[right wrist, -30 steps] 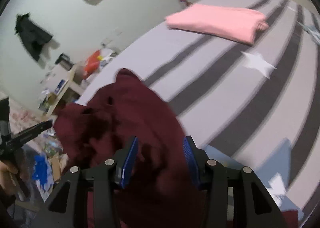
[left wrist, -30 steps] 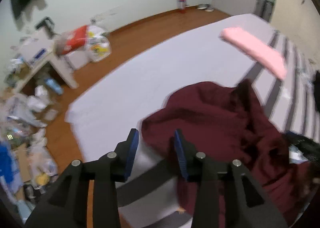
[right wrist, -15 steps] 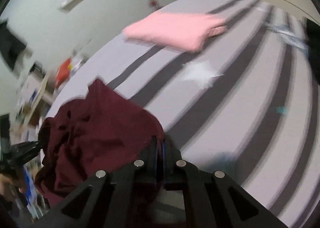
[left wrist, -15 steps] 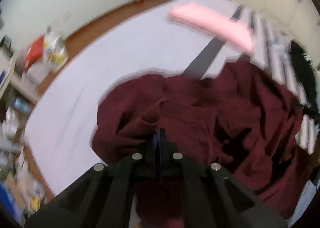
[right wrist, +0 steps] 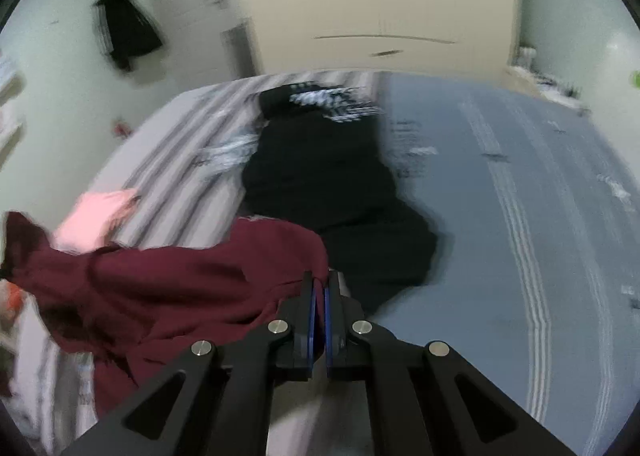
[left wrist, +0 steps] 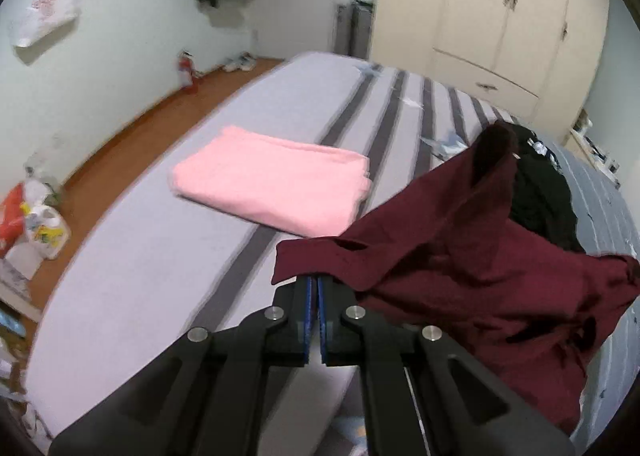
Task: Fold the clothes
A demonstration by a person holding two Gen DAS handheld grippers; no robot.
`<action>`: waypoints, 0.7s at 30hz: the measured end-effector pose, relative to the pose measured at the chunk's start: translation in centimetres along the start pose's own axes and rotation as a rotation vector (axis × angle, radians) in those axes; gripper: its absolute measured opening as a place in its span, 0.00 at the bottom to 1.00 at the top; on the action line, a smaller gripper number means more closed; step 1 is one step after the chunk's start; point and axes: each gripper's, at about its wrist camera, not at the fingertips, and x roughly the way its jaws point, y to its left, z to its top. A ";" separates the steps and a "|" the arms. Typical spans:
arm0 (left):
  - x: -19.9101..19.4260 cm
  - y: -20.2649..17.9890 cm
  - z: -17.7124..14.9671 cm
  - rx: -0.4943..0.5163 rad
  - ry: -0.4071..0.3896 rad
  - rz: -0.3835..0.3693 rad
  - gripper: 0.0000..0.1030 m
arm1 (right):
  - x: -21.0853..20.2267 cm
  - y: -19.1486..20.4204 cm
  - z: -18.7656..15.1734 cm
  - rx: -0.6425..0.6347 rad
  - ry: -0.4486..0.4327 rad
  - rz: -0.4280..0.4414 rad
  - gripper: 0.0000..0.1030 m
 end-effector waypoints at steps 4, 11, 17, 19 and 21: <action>5.4 -4.3 0.7 0.072 0.145 -0.019 0.16 | 1.9 -6.4 -1.3 0.047 0.102 -0.087 0.05; 5.9 -6.2 0.6 -0.044 0.171 0.115 0.33 | 2.1 -11.7 -4.7 0.174 0.196 -0.159 0.22; 5.6 -10.6 -0.1 0.031 0.201 -0.130 0.45 | 0.6 -8.6 -5.7 0.173 0.160 -0.006 0.31; 8.2 -12.9 -0.5 0.045 0.280 -0.185 0.51 | 0.9 -5.8 -5.4 0.139 0.140 0.104 0.33; 10.5 -14.7 -1.0 0.056 0.348 -0.215 0.53 | 2.5 -2.2 -5.1 0.077 0.145 0.140 0.43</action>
